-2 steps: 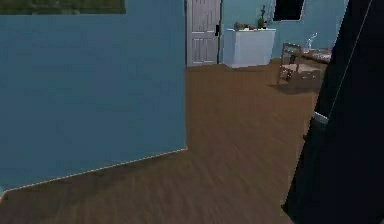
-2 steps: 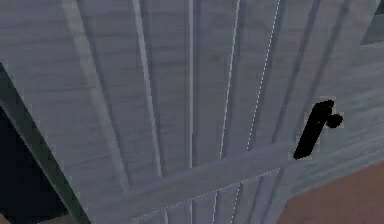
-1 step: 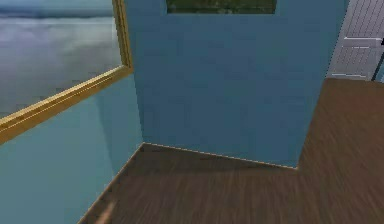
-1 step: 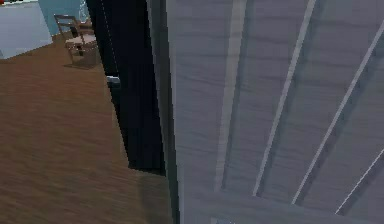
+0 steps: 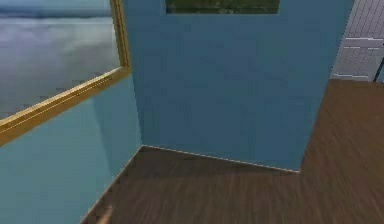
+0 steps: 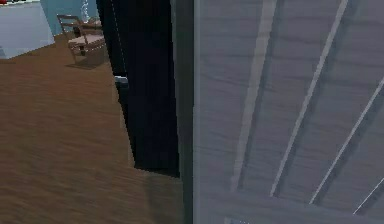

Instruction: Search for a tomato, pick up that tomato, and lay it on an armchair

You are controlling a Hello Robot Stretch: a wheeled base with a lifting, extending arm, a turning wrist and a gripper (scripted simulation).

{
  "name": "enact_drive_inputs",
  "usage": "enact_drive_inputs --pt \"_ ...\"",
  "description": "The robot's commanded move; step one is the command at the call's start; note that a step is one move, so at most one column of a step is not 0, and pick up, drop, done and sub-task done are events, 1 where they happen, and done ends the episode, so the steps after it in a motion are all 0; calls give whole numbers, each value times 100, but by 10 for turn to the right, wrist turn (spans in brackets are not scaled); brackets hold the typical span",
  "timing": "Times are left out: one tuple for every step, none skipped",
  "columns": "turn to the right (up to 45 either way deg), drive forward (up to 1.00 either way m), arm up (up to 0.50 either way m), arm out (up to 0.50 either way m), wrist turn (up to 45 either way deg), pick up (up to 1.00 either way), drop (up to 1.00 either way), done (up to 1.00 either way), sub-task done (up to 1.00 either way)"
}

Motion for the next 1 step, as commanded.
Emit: enact_drive_inputs --pt "450 0 0 0 0 0 0 0 0"
